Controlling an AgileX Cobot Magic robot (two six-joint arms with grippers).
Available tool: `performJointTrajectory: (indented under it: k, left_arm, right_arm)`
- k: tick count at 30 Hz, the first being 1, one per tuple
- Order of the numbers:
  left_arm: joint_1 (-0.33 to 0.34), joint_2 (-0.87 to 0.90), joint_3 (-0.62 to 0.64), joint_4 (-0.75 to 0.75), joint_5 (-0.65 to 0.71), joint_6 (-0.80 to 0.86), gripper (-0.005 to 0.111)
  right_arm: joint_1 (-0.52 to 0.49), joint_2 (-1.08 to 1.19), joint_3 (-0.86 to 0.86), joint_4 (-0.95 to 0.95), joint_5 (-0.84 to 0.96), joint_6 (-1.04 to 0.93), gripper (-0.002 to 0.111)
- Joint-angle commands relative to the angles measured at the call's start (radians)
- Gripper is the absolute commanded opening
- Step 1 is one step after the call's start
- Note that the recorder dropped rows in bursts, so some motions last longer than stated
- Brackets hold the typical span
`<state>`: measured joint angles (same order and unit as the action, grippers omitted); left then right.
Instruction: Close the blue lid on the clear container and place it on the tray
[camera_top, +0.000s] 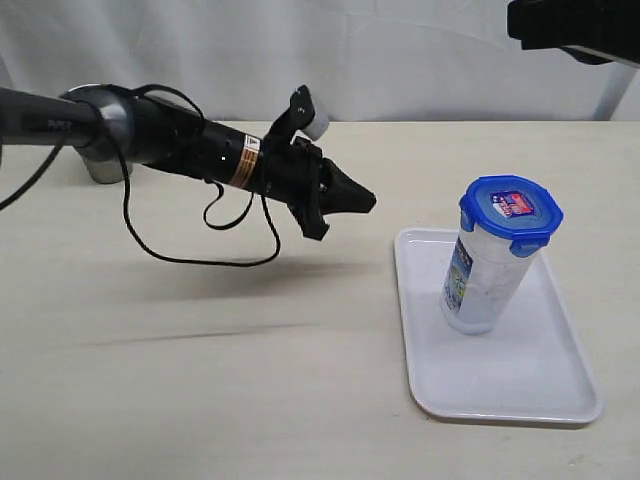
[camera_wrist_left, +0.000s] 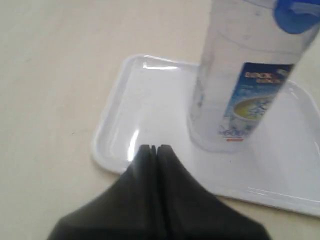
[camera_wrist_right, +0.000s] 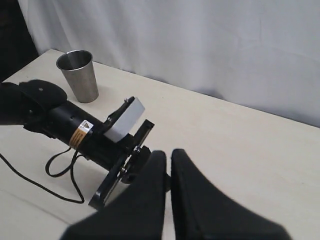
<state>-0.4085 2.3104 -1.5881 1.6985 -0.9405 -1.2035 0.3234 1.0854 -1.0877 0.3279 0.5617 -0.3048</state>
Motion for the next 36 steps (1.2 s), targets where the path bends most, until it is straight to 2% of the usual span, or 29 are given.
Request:
performJointTrajectory:
  k: [1,8,17,28,36]
  left_arm:
    - [0.001,-0.089,0.01,0.046,0.13,-0.229,0.0]
    - [0.001,-0.241,0.114,0.046,0.296,-0.285,0.0]
    - [0.001,-0.493,0.335,0.046,0.565,-0.285,0.0]
    - [0.001,-0.786,0.586,0.045,0.649,-0.288,0.0]
    - [0.001,-1.026,0.776,0.043,0.695,-0.288,0.0]
  right_arm:
    - [-0.007,-0.042,0.048,-0.002,-0.052,-0.015,0.005]
    - [-0.007,-0.179,0.162,-0.001,-0.218,-0.015,0.005]
    - [-0.007,-0.412,0.261,0.0,-0.35,-0.024,0.005]
    - [-0.007,-0.659,0.453,0.008,-0.49,-0.02,0.005]
    - [-0.007,-0.764,0.478,0.008,-0.487,-0.012,0.005]
